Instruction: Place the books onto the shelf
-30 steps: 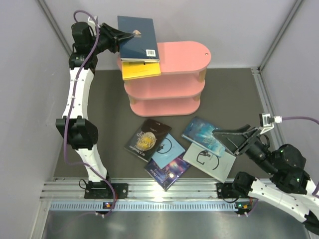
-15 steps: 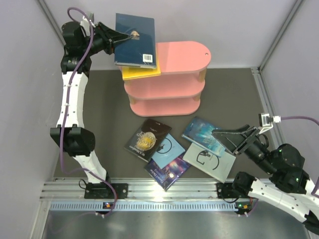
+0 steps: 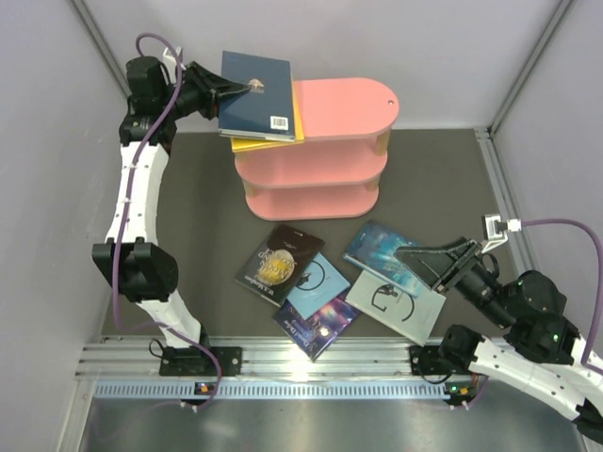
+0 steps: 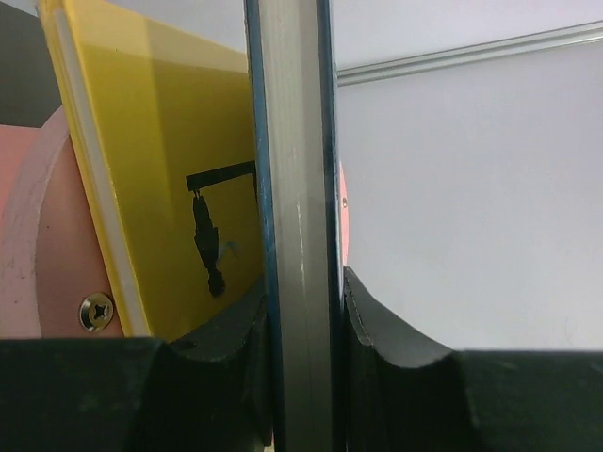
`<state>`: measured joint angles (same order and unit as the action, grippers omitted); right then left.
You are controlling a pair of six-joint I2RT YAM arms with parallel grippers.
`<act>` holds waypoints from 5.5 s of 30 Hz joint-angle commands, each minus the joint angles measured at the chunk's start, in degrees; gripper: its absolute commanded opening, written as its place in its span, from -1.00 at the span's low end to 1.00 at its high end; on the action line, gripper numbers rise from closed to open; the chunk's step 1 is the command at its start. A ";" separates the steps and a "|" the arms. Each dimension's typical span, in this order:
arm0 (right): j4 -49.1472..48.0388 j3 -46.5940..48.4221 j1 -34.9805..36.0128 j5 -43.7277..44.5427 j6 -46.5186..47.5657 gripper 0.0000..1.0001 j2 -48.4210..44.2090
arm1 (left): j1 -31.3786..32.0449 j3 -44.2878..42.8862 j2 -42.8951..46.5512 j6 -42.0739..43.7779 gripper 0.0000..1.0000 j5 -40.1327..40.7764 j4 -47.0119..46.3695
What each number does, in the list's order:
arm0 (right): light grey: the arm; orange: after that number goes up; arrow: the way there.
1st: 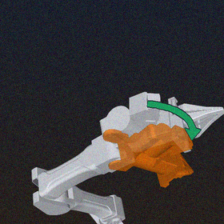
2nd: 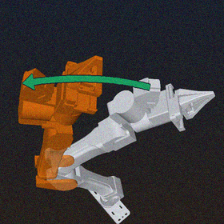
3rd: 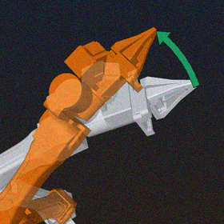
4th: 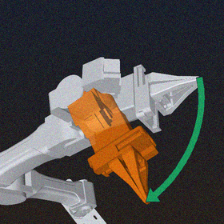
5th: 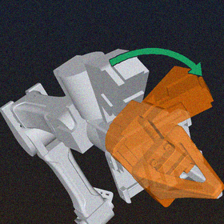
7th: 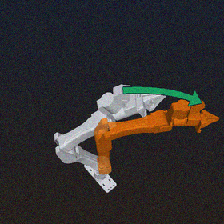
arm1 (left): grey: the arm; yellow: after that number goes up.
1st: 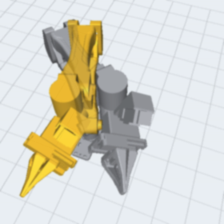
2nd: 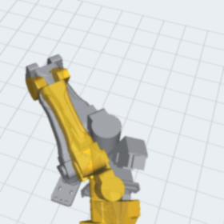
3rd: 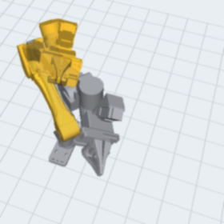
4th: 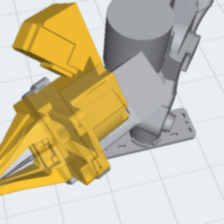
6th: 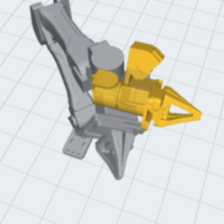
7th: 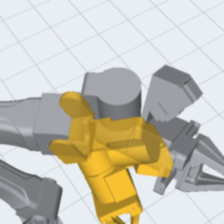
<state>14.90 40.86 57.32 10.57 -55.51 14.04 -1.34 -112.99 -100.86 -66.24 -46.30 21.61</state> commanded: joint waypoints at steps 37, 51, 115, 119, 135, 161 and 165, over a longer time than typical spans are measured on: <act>-1.10 -2.54 0.25 -1.95 3.38 1.00 6.86 | -5.15 -10.16 17.96 37.58 0.98 38.65 28.76; -4.70 2.81 -1.59 -4.50 3.56 1.00 43.86 | -5.42 55.89 49.61 32.49 0.98 35.24 16.99; -29.49 3.35 -15.40 -25.86 4.28 -1.00 53.73 | -5.34 88.28 58.05 24.32 0.98 4.57 -14.30; -31.06 0.81 -15.48 -27.09 0.23 -1.00 47.58 | -5.25 89.87 63.14 22.12 0.98 -0.80 -19.05; -56.01 -1.49 -15.48 -32.98 -15.15 -1.00 54.68 | 0.20 94.44 62.10 15.26 0.60 -9.60 -33.30; -8.49 4.40 -20.32 -15.77 -2.42 0.99 21.57 | 4.68 53.35 61.23 13.78 -1.00 -2.48 -16.32; -1.55 6.77 -20.49 -12.33 0.65 0.99 15.32 | 4.68 43.49 55.34 9.64 -1.00 -2.04 -18.71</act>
<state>3.11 44.75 37.41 -7.64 -59.22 31.90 3.42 -61.43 -42.83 -52.27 -49.43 10.33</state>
